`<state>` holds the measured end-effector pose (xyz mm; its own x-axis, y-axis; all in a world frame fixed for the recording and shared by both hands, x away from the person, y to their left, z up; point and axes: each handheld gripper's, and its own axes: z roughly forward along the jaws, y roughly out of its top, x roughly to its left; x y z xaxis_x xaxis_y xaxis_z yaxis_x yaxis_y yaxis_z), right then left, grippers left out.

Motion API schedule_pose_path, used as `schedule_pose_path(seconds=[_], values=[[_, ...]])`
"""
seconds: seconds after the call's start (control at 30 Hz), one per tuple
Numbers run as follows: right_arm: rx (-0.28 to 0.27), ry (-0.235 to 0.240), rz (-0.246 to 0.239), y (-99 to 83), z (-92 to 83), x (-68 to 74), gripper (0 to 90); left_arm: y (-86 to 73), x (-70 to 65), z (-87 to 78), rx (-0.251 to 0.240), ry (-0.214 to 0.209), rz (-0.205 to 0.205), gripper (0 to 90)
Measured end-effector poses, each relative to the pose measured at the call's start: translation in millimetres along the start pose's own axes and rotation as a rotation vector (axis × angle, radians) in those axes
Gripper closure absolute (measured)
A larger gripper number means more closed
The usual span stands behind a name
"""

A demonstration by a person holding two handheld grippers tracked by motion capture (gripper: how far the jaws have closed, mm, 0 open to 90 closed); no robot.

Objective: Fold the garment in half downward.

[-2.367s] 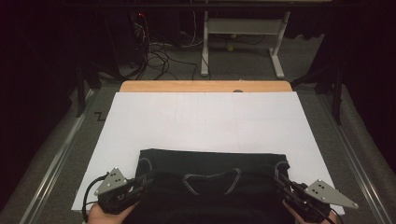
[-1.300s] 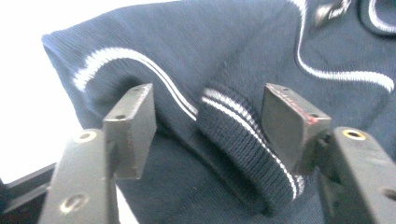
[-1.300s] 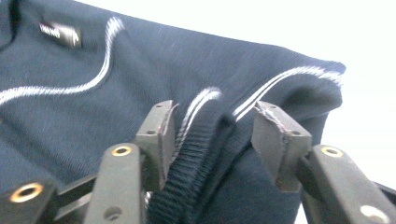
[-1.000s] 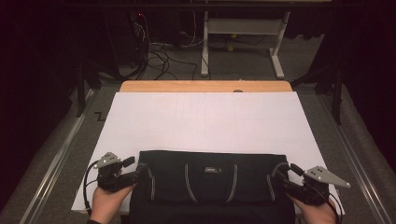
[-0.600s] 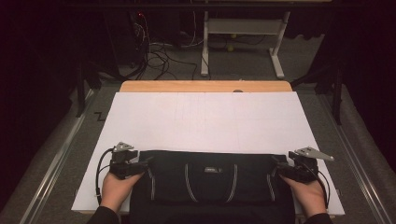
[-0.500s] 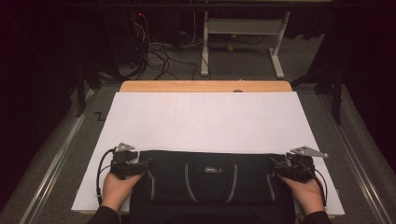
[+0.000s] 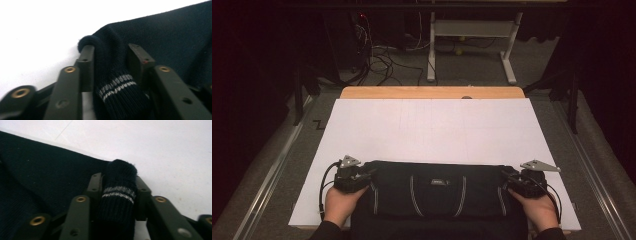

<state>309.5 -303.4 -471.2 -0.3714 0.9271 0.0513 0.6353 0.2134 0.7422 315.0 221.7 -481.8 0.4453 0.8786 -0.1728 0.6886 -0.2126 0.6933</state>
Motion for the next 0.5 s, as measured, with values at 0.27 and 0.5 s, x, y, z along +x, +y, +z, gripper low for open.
schedule_pose_path(seconds=[0.27, 0.5], values=[[-0.004, 0.016, -0.008, -0.8, -0.3, 0.5, 75.7, -0.3, 0.4, 0.3, -0.002, -0.041, 0.003, 69.5], [-0.013, 0.015, -0.016, -1.3, -1.3, 1.8, 78.0, -0.4, 0.6, -1.0, -0.01, -0.051, 0.002, 72.2]])
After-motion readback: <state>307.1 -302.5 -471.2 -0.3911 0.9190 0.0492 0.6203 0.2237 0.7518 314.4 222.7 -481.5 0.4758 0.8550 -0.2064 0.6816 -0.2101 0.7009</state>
